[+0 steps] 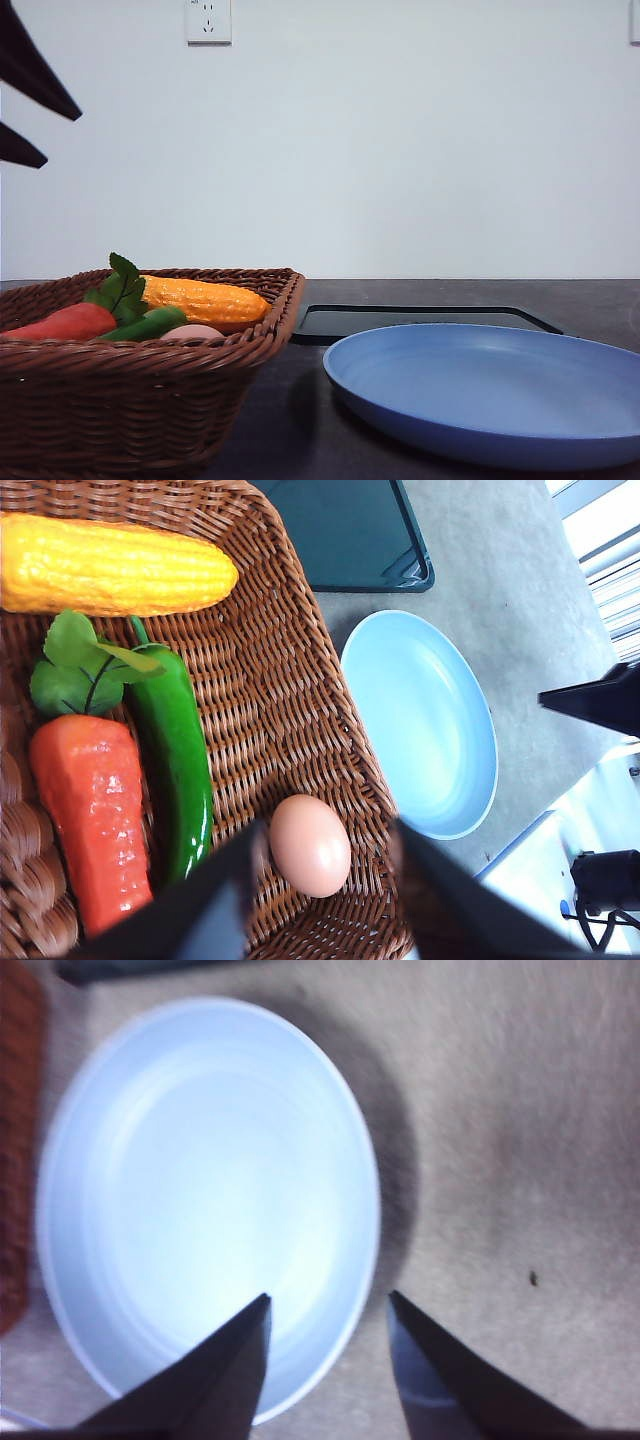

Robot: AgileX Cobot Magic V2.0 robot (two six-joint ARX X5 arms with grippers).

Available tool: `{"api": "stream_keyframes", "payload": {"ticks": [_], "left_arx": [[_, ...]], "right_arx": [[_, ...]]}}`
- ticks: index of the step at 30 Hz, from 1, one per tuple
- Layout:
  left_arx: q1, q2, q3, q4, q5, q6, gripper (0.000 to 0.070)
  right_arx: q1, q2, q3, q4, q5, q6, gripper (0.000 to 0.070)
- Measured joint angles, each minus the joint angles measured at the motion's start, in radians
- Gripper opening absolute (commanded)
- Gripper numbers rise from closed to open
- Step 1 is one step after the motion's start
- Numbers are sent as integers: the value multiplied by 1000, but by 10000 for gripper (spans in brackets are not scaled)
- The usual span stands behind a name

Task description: Transfer egg from basket to plate and serve

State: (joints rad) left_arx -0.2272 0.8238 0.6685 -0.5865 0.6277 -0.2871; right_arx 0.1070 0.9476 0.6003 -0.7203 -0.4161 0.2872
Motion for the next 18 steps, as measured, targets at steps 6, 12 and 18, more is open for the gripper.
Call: {"api": "stream_keyframes", "payload": {"ticks": [6,12,18], "left_arx": [[0,0,0,0,0,0,343],[0,0,0,0,0,0,342],[0,0,0,1,0,0,342]], "right_arx": [[2,117,0,77,-8,-4,259],[13,250,0,157,-53,-4,259],[19,352,0,227,-86,-4,212]]}}
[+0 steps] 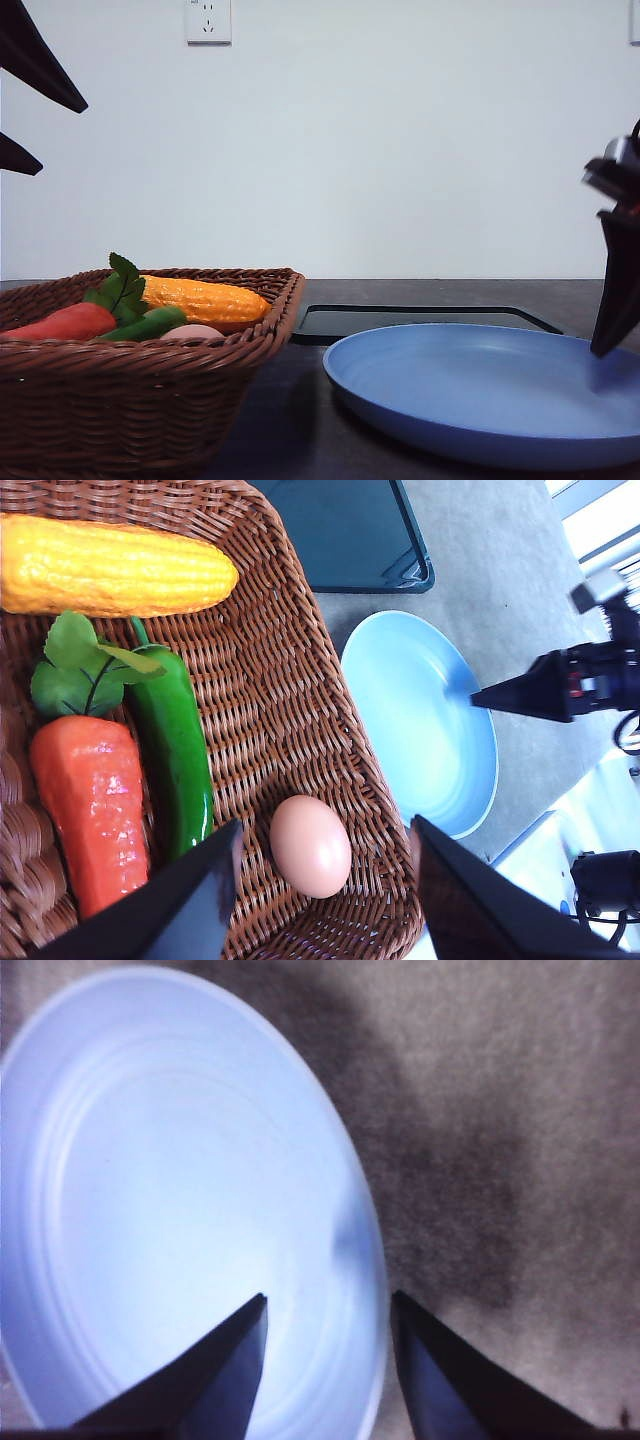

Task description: Transfer egg from basket to plate and serve

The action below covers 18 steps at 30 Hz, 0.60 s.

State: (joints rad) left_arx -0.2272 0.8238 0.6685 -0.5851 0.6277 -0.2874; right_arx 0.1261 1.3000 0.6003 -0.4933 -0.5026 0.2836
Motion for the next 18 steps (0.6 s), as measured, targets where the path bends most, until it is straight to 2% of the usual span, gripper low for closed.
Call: {"api": "stream_keyframes", "payload": {"ticks": [7,11,15,18], "left_arx": [[0,0,0,34,0,0,343],[0,0,0,34,0,-1,358],[-1,0,0,34,0,-20,476],[-16,0,0,33,0,-34,495]], "right_arx": [[0,48,0,5,5,0,0],[0,39,0,2,5,0,0],[0,-13,0,-22,1,1,0],[0,-62,0,-42,7,1,0]]}}
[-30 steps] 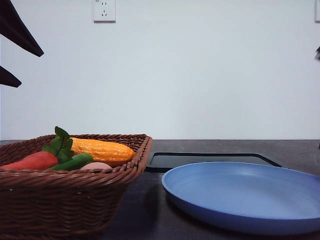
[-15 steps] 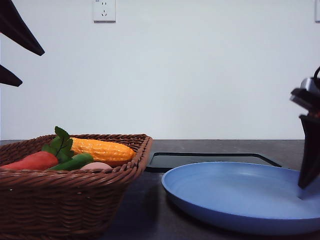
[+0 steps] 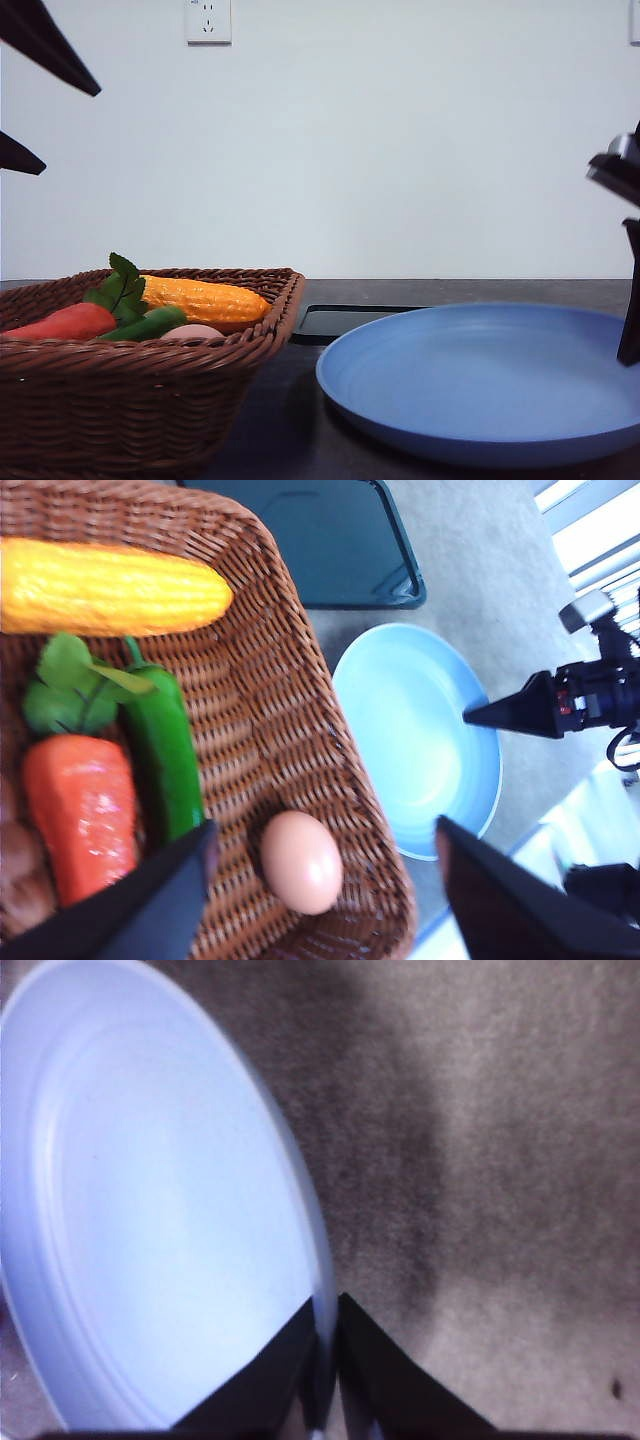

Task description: Transfer egg from basket to plate and serve

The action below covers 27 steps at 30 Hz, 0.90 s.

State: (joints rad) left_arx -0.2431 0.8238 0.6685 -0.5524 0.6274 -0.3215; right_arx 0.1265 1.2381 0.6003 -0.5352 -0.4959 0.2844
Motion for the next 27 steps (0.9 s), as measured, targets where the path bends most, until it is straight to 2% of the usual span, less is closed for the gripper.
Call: {"api": "stream_keyframes", "payload": {"ticks": [5,7,13,17,22,27], "left_arx": [[-85,2,6,-19,-7,-35,492],[-144,13,28,-21,-46,-50,488],[-341,107,114,-57,-259,-75,475],[-445,225,149,-89,-367,-83,475],[-528,371,195,-110,-468,-86,475],[-548,483,213,-102,-486,-86,475]], "right_arx": [[-4,-88,0,-28,6,0,0],[-11,-115,0,-33,9,0,0],[-18,-147,0,-50,14,0,0],[-17,-153,0,-52,13,0,0],[-17,-155,0,-53,13,0,0],[-17,-155,0,-53,13,0,0]]}}
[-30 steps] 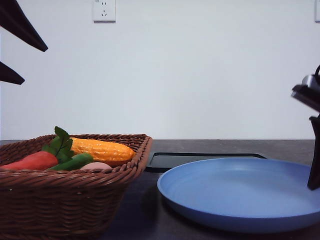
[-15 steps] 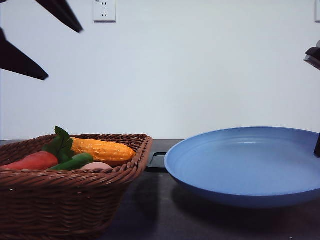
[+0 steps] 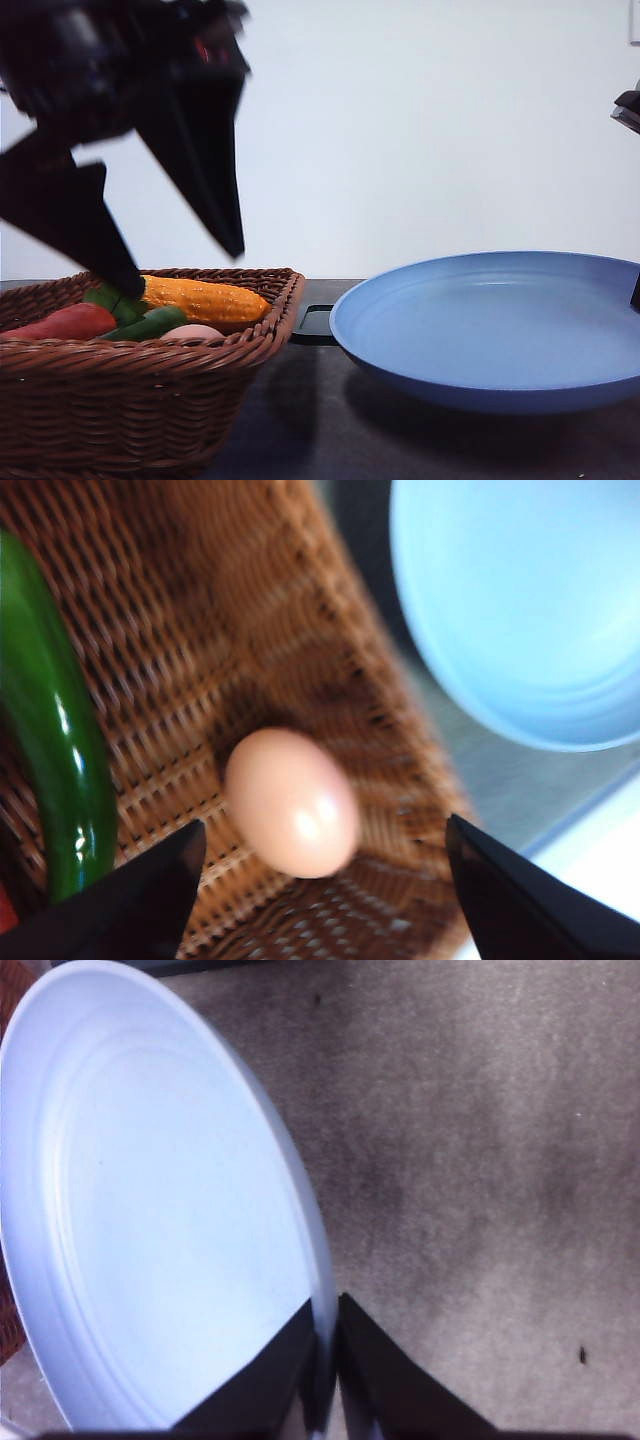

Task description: Transfer egg from basket to plate and serve

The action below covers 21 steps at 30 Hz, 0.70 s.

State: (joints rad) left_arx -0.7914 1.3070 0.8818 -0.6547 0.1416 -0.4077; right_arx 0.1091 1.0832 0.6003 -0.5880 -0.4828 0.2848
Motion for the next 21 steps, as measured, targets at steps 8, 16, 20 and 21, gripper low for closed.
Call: {"api": "stream_keyframes", "payload": {"ticks": [8,16,20,21], "left_arx": [[1,123,0,27,-19,-1,475],[-4,153,0,51,-16,-3,454],[-4,153,0,46,-8,-3,390],[-4,153,0,46,-7,-3,381]], "right_arx": [[0,0,0,0,0,0,0],[0,0,0,0,0,0,0],[0,0,0,0,0,0,0],[0,0,0,0,0,0,0]]}}
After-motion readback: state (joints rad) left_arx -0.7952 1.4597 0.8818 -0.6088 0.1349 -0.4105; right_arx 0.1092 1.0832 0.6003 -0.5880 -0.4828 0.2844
